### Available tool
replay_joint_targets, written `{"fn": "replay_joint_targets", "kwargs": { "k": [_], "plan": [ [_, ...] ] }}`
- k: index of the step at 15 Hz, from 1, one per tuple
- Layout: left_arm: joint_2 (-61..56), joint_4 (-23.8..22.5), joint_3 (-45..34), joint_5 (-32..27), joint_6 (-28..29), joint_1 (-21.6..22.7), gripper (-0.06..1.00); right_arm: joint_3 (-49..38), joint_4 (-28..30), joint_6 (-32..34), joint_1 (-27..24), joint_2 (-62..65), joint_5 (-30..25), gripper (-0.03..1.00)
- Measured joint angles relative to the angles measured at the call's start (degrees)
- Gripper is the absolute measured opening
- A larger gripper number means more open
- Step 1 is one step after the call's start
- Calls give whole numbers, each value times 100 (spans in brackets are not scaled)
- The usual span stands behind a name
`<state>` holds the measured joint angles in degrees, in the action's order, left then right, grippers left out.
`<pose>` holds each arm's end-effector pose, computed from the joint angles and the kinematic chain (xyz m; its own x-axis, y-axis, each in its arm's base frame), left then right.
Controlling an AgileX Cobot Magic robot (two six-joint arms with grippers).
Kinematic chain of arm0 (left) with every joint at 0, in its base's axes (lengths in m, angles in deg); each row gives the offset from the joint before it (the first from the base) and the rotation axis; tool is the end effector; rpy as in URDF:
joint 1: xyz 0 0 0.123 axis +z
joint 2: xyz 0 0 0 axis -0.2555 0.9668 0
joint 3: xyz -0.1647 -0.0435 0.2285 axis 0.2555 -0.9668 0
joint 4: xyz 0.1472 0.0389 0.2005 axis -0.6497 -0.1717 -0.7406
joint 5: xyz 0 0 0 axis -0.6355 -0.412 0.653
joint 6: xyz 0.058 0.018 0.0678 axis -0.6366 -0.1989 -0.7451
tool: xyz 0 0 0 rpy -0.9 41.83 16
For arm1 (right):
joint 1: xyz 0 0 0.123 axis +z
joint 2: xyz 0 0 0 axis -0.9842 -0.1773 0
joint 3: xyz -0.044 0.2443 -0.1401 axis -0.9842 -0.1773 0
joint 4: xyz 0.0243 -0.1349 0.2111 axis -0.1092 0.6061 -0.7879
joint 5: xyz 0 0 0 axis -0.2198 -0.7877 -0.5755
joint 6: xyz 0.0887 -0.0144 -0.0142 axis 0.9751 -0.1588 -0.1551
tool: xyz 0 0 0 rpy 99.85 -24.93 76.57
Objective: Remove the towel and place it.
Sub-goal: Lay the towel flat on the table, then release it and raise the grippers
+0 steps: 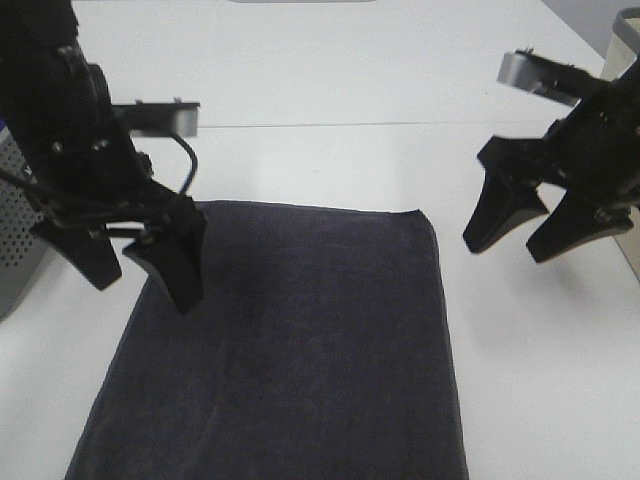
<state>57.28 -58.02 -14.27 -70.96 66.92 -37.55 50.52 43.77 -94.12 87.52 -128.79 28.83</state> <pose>0.2990 -0.1544 0.2219 -0.8971 0.4415 0.0159 0.4176 0.8592 -0.2955 0.2883 0.0720 0.2292 -0.9767 -0.1300 -0.1707 -0.1838 0.9175 0.3527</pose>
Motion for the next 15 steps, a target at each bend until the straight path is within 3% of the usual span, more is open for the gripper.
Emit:
{"fn": "replay_joint_targets", "kwargs": {
  "k": [2,4,5,9,12,15],
  "plan": [
    [264,-17,435,69,-178,556,89,659,-321,-183,-527,-378,-143,70],
    [985,-34,1364,160,-275,1197,89,1793,-338,-212,-733,-1249,-395,72],
    [1243,-40,1696,178,-275,1306,89,2172,-338,-212,-733,-1530,-470,73],
    [2252,-40,2945,189,-275,1409,89,3094,-74,-63,-733,-2595,-602,73],
    [2928,-46,3644,160,-275,1409,89,3231,361,195,-733,-3094,-424,73],
    [3587,-40,4400,6,-275,1438,89,3243,327,132,-733,-3415,-338,73]
  ]
}}
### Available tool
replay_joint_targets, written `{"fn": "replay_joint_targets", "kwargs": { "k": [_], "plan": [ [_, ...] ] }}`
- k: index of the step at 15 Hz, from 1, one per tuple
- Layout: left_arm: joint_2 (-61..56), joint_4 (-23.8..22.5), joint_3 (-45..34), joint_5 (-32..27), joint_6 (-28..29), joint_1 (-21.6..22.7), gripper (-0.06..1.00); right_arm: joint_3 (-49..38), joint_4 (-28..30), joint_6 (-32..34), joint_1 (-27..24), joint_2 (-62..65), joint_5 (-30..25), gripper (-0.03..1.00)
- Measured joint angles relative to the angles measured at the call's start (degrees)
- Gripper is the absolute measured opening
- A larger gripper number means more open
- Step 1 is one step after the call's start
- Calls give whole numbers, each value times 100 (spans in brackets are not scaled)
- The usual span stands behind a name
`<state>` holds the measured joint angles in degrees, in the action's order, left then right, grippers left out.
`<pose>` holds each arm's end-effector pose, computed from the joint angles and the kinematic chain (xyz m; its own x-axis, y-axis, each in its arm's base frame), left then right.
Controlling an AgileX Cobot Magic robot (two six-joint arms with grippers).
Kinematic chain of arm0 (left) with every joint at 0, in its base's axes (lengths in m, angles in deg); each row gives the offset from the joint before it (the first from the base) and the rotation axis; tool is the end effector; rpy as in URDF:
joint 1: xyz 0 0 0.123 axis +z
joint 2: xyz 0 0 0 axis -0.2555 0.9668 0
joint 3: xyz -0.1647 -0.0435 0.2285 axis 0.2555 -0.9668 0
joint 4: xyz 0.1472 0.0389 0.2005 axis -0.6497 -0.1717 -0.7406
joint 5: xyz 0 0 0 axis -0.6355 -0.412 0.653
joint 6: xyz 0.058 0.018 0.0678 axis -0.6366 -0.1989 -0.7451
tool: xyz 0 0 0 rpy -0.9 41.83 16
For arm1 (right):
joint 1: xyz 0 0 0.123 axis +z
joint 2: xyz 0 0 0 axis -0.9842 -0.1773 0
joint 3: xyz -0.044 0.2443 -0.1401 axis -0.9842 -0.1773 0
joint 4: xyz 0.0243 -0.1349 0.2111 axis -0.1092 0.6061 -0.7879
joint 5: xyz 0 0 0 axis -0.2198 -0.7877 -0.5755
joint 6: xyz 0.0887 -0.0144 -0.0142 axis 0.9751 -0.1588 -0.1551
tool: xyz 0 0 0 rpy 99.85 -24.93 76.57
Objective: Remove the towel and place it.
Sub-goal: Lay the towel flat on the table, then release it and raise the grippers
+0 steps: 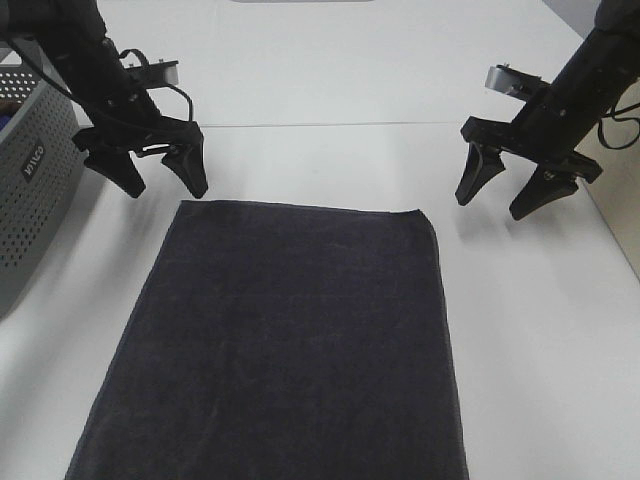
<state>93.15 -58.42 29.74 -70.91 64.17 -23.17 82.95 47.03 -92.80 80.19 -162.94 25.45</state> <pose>0.4851 -0.0978 0.1475 -0.9580 0.2505 -0.1392 0.2803 0.9205 -0.2721 0.4336 0.0327 0.1457 -0.9963 -0.0345 -0.0791 -0.0583 0.9447 0.3228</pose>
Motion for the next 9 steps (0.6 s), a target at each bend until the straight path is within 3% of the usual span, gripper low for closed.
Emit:
{"fn": "replay_joint_targets", "kwargs": {
  "k": [3,9],
  "plan": [
    [464,40,556,-6,0,34,89,6,-69,-218,0,-258,166,73],
    [779,57,630,-29,0,34,89,6,-178,-223,0,-579,561,73]
  ]
}}
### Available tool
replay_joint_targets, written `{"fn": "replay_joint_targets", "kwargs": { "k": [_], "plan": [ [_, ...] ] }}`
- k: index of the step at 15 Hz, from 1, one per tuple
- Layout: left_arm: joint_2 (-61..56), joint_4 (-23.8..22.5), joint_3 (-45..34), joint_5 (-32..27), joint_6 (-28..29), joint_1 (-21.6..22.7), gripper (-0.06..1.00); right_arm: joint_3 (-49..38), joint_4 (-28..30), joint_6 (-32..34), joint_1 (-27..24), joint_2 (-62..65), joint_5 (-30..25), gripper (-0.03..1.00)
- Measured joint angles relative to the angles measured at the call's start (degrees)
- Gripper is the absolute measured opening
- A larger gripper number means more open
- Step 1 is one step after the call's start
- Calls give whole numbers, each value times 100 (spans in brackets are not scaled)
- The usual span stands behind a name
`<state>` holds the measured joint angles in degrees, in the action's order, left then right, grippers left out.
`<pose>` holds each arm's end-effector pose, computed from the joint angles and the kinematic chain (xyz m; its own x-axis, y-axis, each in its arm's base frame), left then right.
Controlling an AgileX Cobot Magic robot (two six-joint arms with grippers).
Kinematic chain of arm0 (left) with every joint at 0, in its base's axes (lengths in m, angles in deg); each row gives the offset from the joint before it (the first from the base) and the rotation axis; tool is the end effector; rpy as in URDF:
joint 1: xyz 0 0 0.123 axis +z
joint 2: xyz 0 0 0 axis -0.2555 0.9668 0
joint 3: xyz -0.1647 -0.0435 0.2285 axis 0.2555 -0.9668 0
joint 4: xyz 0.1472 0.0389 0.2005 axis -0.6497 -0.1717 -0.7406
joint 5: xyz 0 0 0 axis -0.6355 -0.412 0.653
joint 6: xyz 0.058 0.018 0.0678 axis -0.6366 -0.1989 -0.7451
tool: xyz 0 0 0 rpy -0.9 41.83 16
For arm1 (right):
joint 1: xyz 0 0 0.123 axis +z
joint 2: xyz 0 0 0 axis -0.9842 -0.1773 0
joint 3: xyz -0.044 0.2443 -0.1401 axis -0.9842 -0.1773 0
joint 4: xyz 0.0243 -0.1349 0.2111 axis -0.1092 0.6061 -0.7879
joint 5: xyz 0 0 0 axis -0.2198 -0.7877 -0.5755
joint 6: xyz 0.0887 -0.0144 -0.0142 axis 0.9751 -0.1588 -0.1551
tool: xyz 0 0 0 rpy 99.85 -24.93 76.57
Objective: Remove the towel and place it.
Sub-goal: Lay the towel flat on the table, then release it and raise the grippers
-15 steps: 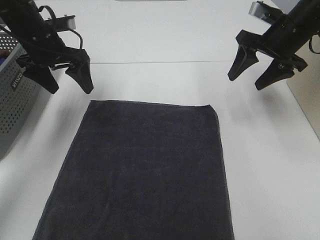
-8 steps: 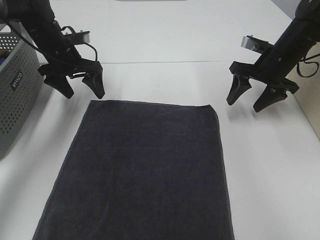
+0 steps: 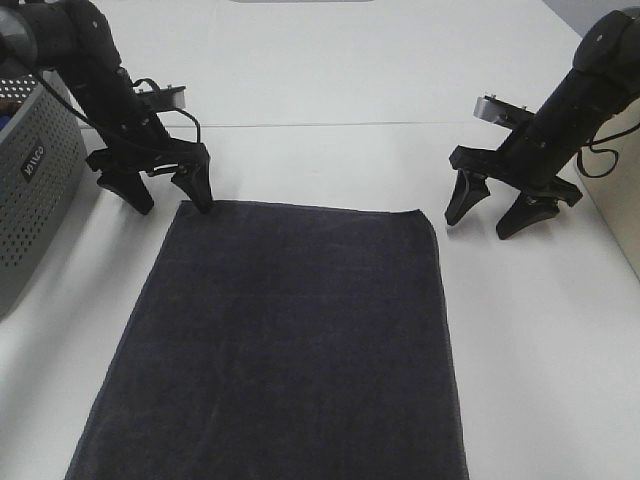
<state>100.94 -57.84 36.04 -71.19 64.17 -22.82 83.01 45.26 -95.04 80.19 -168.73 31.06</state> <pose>0.5007 -0.0978 0.1074 -0.9639 0.2426 -0.1100 0.2645 0.9210 -0.2860 0.4431 0.0330 0.1023 -0.9964 -0.0224 -0.0821 -0.0481 0.9439 0.3266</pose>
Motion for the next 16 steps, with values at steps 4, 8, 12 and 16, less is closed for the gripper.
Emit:
{"fn": "replay_joint_targets", "kwargs": {
  "k": [4,8,12,16],
  "plan": [
    [46,23,46,-6,0,0,89,57,-241,-120,0,-92,-40,73],
    [46,23,57,-11,63,0,89,69,-344,-138,74,-132,-17,73],
    [52,183,57,-11,92,-46,89,69,-350,-138,338,-132,258,73],
    [63,435,57,-11,149,-464,89,69,-367,-138,814,-132,688,73]
  ]
}}
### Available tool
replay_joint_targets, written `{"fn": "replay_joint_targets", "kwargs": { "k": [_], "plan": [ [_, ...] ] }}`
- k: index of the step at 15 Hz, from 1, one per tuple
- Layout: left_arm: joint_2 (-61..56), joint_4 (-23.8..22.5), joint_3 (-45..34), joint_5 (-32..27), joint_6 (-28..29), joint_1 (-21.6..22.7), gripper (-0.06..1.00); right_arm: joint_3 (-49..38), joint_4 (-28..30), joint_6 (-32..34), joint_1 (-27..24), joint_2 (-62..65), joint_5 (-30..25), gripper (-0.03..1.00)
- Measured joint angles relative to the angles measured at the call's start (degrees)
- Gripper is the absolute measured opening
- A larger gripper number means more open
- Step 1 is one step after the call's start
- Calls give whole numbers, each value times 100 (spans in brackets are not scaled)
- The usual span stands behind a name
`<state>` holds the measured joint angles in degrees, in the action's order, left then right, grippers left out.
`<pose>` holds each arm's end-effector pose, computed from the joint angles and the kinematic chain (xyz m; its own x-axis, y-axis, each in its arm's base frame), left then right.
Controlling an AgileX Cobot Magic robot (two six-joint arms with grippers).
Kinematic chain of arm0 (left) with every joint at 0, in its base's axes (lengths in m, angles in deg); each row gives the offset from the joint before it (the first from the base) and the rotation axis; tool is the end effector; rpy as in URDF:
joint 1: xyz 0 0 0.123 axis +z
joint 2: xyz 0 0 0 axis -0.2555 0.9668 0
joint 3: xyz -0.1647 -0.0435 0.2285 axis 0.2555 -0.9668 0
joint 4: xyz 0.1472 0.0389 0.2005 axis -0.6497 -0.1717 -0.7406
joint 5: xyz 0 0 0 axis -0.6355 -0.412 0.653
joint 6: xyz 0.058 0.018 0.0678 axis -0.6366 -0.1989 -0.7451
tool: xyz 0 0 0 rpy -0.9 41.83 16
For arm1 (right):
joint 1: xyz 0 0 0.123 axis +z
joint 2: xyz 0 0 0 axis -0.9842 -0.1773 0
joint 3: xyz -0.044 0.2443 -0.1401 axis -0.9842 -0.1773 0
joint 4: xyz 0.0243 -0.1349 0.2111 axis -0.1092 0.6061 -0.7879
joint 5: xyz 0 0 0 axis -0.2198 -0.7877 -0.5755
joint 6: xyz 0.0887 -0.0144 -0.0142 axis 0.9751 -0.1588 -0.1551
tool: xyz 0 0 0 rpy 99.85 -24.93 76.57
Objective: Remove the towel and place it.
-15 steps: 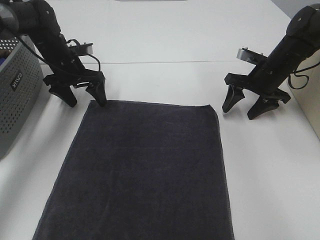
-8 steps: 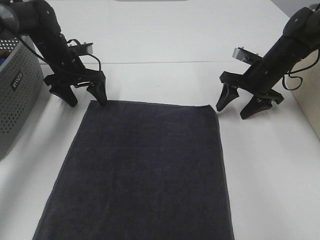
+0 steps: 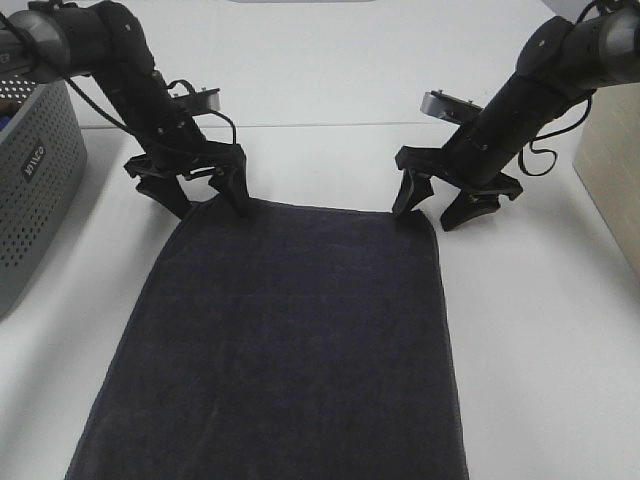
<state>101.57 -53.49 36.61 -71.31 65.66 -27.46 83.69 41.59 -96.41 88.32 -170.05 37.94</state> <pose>0.4915 -0.1443 0.1065 -0.9576 0.2684 -0.1044 0.2880 0.8884 -0.3575 0.4472 0.0985 0.0967 -0.9772 -0.1026 -0.1859 -0.1623 0.9253 0.3427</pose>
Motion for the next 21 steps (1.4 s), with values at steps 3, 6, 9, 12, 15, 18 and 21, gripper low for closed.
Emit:
{"fn": "replay_joint_targets", "kwargs": {
  "k": [3,6,9,12,15,18,21],
  "plan": [
    [0,11,0,0,86,-92,88,0,23,0,143,-6,103,72],
    [11,0,0,0,97,-92,77,0,206,0,143,-11,143,63],
    [46,0,0,0,109,-92,57,0,447,0,143,-29,201,41],
    [103,-6,0,0,109,-92,16,0,476,0,143,-74,321,1],
    [120,-6,0,0,109,-92,2,0,476,0,143,-74,327,1],
    [120,-6,0,97,109,-92,1,86,670,-138,149,-63,544,1],
    [126,-92,183,521,109,-92,1,693,1163,-258,149,-143,905,1]
  ]
}}
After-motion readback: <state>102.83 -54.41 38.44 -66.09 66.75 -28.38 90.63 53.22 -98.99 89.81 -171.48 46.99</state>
